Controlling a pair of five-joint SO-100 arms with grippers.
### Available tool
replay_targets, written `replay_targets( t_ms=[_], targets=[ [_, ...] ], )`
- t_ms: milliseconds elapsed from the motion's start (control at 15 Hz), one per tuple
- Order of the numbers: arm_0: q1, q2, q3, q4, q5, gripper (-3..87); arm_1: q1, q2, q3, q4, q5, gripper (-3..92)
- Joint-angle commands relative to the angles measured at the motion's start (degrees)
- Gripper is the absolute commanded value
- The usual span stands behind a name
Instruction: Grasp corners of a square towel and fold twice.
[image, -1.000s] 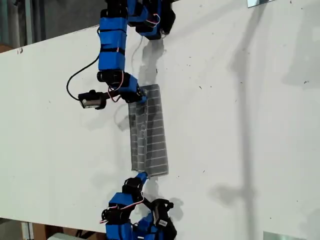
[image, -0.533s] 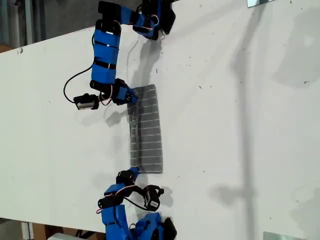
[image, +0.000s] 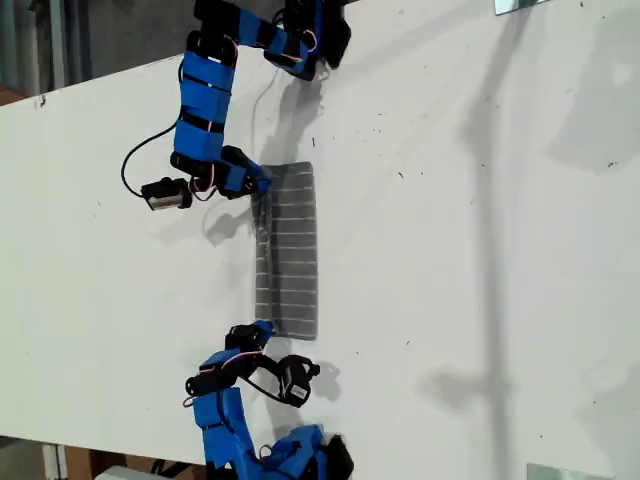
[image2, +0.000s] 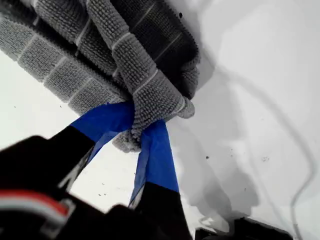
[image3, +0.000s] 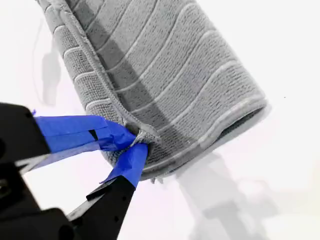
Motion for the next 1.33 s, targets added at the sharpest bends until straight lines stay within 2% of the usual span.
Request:
replay_targets(
  t_ms=[0, 333, 733, 800, 933, 1067, 1267],
  targets=[
    [2.5, 2.5, -3.6, 3.9, -1.3, -0.1, -2.7, 3.5, -0.2, 3.3, -0.3, -0.1],
    [6.3, 2.0, -1.9, 4.2, -2.6, -0.1, -9.9, 6.3, -0.5, 9.3, 1.7, -0.1],
    [8.1, 3.0, 1.9, 5.0, -1.5, -0.1, -15.7, 6.4, 0.7, 11.1, 4.9, 0.5],
    [8.3, 3.4, 2.1, 5.4, -1.2, 0.1, -16.1, 6.9, 0.8, 10.9, 5.0, 9.9],
    [8.4, 4.7, 2.5, 6.2, -0.9, 15.2, -16.3, 8.3, 0.8, 10.9, 5.1, 32.6],
    [8.2, 7.3, 3.3, 6.8, -1.1, 19.2, -16.4, 9.8, 0.7, 11.4, 5.3, 37.7],
    [5.9, 10.8, 3.4, 8.7, -1.1, 24.0, -14.4, 11.7, 2.1, 11.8, 4.9, 40.1]
  ],
)
